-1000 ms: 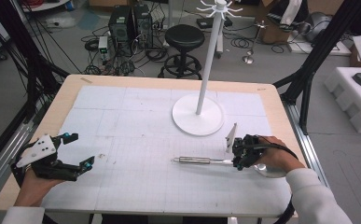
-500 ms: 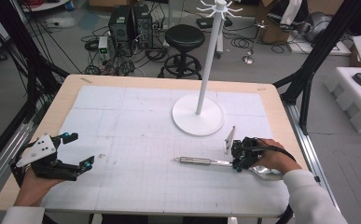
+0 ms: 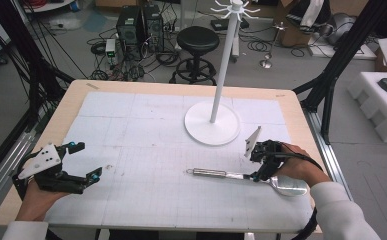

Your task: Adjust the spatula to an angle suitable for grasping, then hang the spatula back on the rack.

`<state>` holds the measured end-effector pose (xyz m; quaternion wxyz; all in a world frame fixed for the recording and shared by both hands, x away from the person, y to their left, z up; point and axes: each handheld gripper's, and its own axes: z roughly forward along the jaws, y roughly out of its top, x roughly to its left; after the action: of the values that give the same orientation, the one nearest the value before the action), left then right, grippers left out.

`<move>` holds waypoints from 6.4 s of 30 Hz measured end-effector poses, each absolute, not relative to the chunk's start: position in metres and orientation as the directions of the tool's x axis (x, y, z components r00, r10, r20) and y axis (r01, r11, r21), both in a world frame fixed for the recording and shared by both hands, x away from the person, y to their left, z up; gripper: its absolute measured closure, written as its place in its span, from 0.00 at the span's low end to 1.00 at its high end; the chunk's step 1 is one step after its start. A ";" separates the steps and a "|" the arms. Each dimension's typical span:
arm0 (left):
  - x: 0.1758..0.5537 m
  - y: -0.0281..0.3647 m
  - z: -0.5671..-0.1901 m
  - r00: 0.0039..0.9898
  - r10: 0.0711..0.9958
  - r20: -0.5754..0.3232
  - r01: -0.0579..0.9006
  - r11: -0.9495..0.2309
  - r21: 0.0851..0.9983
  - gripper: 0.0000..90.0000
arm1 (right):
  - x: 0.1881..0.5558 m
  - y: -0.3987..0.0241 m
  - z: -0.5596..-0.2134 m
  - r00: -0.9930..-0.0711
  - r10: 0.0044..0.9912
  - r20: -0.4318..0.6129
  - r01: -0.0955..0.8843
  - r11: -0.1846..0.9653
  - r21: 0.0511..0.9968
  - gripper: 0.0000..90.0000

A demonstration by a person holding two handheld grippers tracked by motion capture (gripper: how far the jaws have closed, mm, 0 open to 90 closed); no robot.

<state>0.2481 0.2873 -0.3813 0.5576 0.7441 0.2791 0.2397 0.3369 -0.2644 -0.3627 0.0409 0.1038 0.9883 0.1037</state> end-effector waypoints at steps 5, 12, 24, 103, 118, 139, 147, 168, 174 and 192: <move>0.248 0.287 -0.380 0.732 0.680 0.047 0.143 -0.221 0.965 0.02 | 0.331 -0.260 -0.349 -0.971 0.222 -0.083 0.194 0.946 0.261 0.19; 0.249 0.287 -0.381 0.731 0.681 0.041 0.148 -0.217 0.965 0.02 | 0.324 -0.253 -0.335 -0.969 0.226 -0.099 0.187 0.936 0.299 0.00; 0.251 0.289 -0.381 0.730 0.683 0.034 0.147 -0.205 0.968 0.02 | 0.321 -0.238 -0.303 -0.954 0.263 -0.147 0.190 0.903 0.384 0.00; 0.251 0.294 -0.379 0.729 0.684 0.025 0.140 -0.185 0.973 0.02 | 0.343 -0.136 -0.392 -0.984 0.162 -0.080 0.145 0.971 0.188 0.24; 0.251 0.294 -0.378 0.730 0.683 0.028 0.138 -0.187 0.973 0.02 | 0.347 -0.128 -0.400 -0.987 0.157 -0.032 0.151 0.979 0.140 0.56; 0.251 0.295 -0.378 0.730 0.683 0.029 0.135 -0.185 0.973 0.02 | 0.347 -0.125 -0.406 -0.992 0.121 -0.048 0.116 0.989 0.094 0.74; 0.250 0.295 -0.378 0.726 0.687 0.029 0.136 -0.185 0.973 0.02 | 0.347 -0.125 -0.405 -0.991 0.132 -0.037 0.128 0.988 0.082 0.76; 0.249 0.293 -0.377 0.724 0.689 0.034 0.134 -0.189 0.973 0.02 | 0.343 -0.162 -0.350 -0.980 0.184 -0.073 0.154 0.941 0.300 0.76; 0.249 0.293 -0.377 0.725 0.688 0.036 0.135 -0.192 0.972 0.02 | 0.340 -0.169 -0.338 -0.979 0.187 -0.081 0.152 0.934 0.324 0.76; 0.249 0.290 -0.378 0.731 0.681 0.035 0.137 -0.196 0.971 0.02 | 0.332 -0.196 -0.286 -0.964 0.236 -0.119 0.162 0.884 0.439 0.76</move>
<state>0.2489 0.2896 -0.3783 0.5696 0.7357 0.2780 0.2388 0.3322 -0.1960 -0.2861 0.0849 0.1029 0.9668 0.2181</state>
